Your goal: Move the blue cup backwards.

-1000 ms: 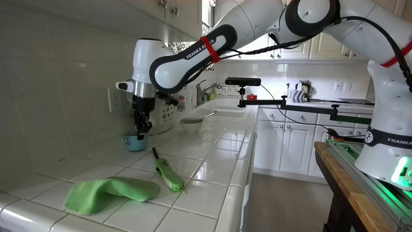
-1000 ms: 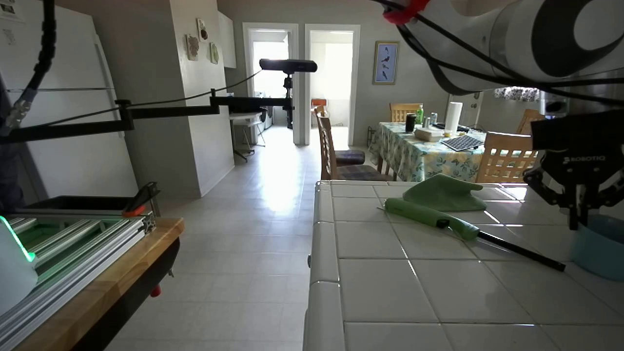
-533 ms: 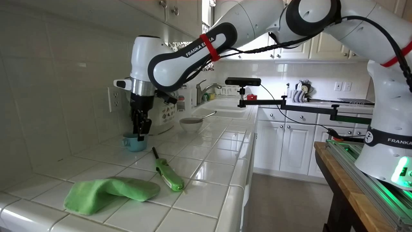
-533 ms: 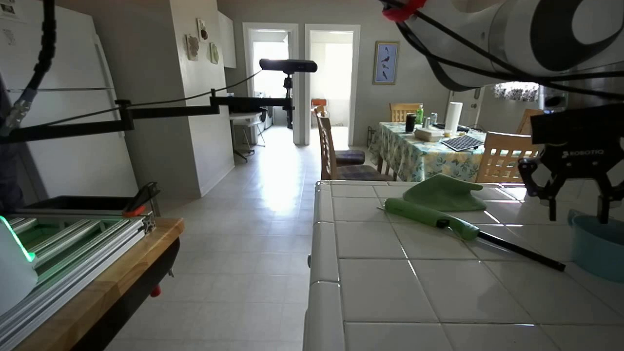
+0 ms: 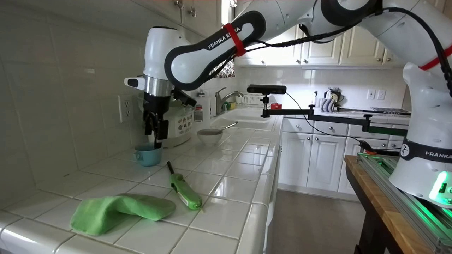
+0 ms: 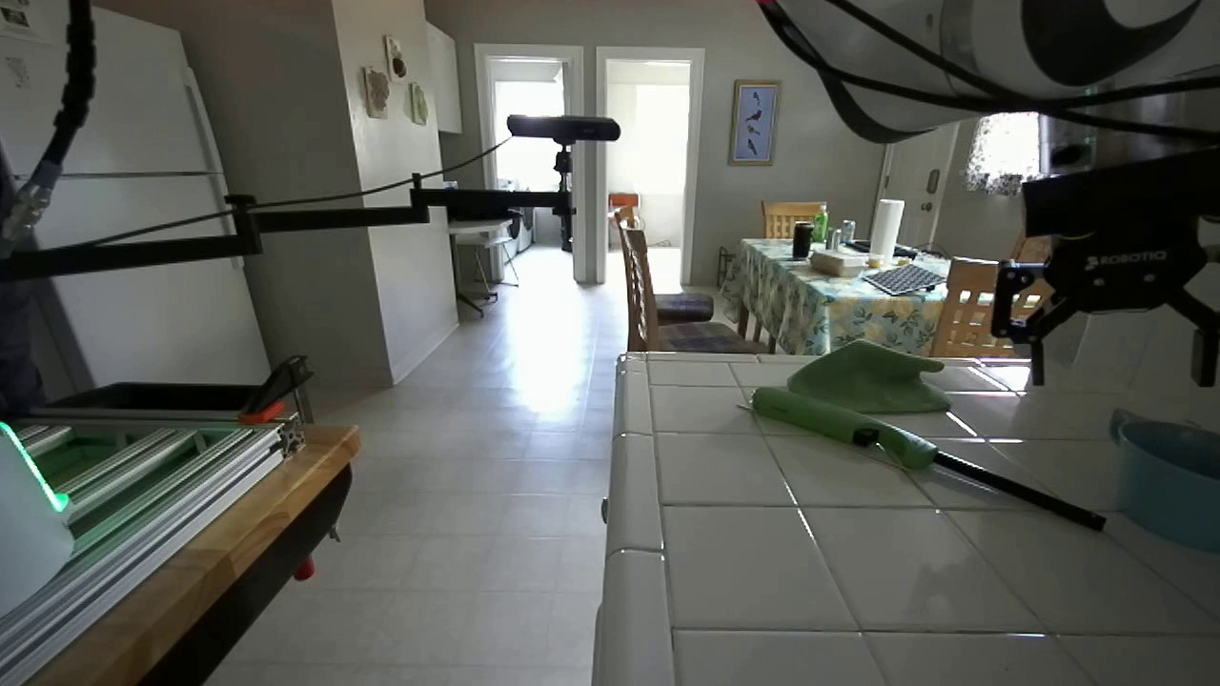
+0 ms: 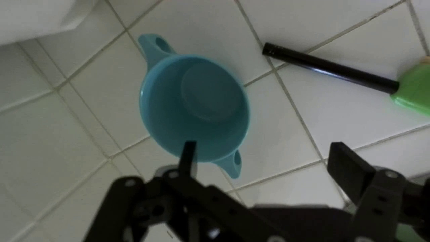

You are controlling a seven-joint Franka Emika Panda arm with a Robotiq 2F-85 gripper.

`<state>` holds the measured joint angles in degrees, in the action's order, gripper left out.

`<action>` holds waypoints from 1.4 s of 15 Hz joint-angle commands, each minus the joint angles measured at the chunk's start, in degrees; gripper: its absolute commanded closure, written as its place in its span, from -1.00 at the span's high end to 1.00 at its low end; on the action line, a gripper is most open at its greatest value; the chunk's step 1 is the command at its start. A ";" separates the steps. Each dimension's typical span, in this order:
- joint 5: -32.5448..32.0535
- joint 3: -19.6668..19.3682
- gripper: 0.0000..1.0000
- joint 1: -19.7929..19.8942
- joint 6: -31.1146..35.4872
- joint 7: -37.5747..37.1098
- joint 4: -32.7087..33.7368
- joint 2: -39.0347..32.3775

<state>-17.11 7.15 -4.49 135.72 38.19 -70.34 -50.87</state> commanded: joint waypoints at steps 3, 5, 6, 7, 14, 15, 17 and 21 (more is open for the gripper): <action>0.84 0.18 1.00 0.30 5.02 -3.46 -16.96 10.29; 0.56 0.18 1.00 0.06 6.31 -5.81 -22.62 13.95; 0.90 0.56 1.00 0.22 7.07 -6.72 -25.51 15.78; 0.66 0.57 1.00 -0.03 7.51 -8.04 -28.44 17.81; 1.82 2.01 1.00 0.84 6.12 -9.05 -47.01 34.29; 3.13 2.28 1.00 1.27 4.92 -8.20 -48.93 36.36; 4.94 2.06 1.00 1.57 3.81 -7.97 -53.39 41.15; 12.82 1.48 1.00 1.90 1.84 -4.55 -61.34 50.61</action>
<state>-9.88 8.59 -3.21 137.58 29.99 -125.55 -7.00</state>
